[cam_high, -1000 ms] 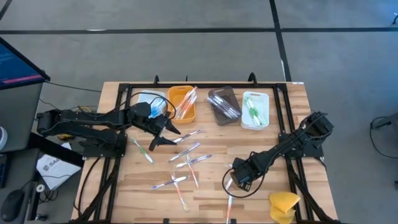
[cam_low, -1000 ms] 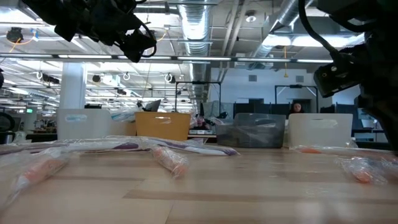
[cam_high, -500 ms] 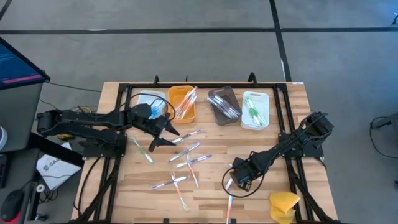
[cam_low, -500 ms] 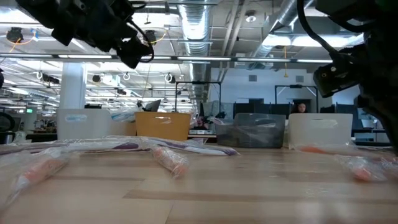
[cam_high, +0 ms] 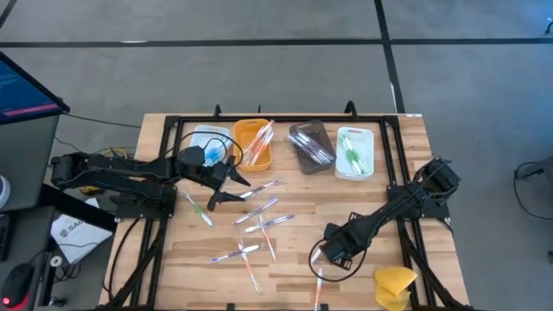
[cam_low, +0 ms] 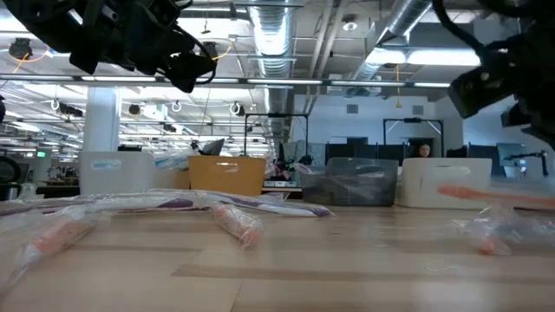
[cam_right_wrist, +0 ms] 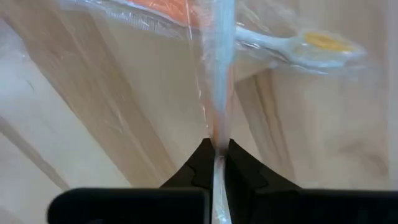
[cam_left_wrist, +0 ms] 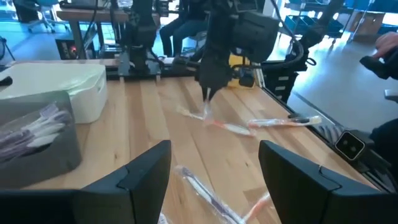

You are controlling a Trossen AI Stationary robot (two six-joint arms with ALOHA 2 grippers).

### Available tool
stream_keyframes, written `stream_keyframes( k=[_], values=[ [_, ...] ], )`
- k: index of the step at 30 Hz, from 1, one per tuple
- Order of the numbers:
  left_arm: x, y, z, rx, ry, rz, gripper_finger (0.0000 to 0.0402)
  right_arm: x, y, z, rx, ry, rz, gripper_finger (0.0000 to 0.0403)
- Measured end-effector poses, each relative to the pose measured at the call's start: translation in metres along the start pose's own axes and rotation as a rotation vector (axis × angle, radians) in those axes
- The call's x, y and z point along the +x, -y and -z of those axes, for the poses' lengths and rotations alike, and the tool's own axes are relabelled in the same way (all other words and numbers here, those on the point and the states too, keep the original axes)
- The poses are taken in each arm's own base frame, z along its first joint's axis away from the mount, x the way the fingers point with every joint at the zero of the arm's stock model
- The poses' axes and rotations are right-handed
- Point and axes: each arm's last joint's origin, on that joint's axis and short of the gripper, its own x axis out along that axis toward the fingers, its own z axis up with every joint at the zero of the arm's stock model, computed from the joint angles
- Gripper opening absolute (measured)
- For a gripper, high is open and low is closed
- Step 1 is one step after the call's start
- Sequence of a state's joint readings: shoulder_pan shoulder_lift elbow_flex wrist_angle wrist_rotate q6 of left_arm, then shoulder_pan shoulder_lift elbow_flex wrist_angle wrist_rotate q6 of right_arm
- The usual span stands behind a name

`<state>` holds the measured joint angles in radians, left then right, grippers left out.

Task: Pick & Place Toothbrushes
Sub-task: Put the orange toothbrush into the yellow bin

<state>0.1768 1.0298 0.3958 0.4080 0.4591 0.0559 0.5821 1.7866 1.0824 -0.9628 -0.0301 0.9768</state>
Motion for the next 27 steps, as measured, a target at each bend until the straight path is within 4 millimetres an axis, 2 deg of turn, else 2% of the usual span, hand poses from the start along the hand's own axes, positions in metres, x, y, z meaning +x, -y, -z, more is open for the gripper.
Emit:
stream_keyframes(
  k=[8,15,22,27],
  values=[
    [0.001,0.004,-0.001,0.007,0.013,0.084,0.0237,-0.028,-0.012,0.003,-0.031,0.103,0.067,0.0003],
    [0.005,0.017,-0.005,0.156,0.048,0.145,0.0237,-0.062,-0.030,-0.001,-0.108,0.384,0.112,0.0002],
    [0.009,0.031,-0.014,0.234,0.137,0.177,0.0237,-0.089,-0.037,-0.025,-0.205,0.708,0.196,0.0002],
    [0.012,0.034,-0.015,0.239,0.147,0.099,0.0237,-0.105,-0.038,-0.045,-0.244,0.885,0.260,0.0001]
  ],
)
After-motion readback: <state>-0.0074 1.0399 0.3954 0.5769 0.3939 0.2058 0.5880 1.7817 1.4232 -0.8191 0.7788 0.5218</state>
